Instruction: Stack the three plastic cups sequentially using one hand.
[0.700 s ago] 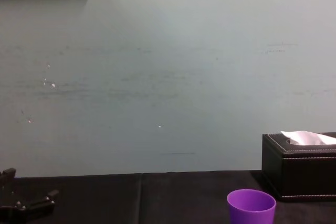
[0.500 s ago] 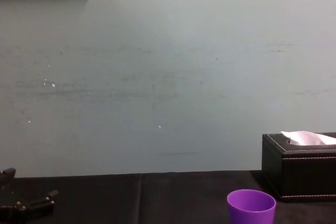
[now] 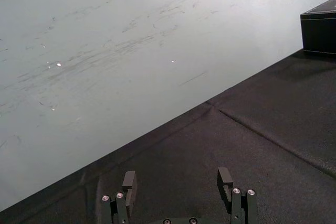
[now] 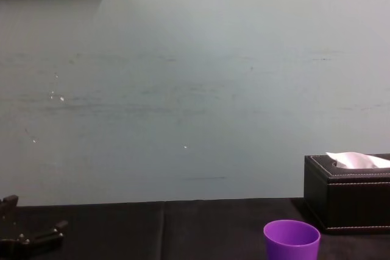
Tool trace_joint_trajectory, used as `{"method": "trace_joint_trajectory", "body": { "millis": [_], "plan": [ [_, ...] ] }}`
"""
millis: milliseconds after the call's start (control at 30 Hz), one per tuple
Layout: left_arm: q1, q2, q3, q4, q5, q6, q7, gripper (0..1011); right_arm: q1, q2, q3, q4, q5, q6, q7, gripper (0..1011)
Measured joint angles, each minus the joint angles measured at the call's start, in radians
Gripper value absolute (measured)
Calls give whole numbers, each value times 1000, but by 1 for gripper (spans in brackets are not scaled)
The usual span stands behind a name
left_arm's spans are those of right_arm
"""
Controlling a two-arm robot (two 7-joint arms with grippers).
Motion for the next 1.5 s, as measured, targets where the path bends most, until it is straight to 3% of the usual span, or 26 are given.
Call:
{"method": "trace_joint_trajectory", "body": {
  "millis": [1500],
  "plan": [
    [0, 0, 0, 0, 0, 0, 0, 1011, 0, 0, 0, 0, 0, 0, 0, 1003]
  ]
}}
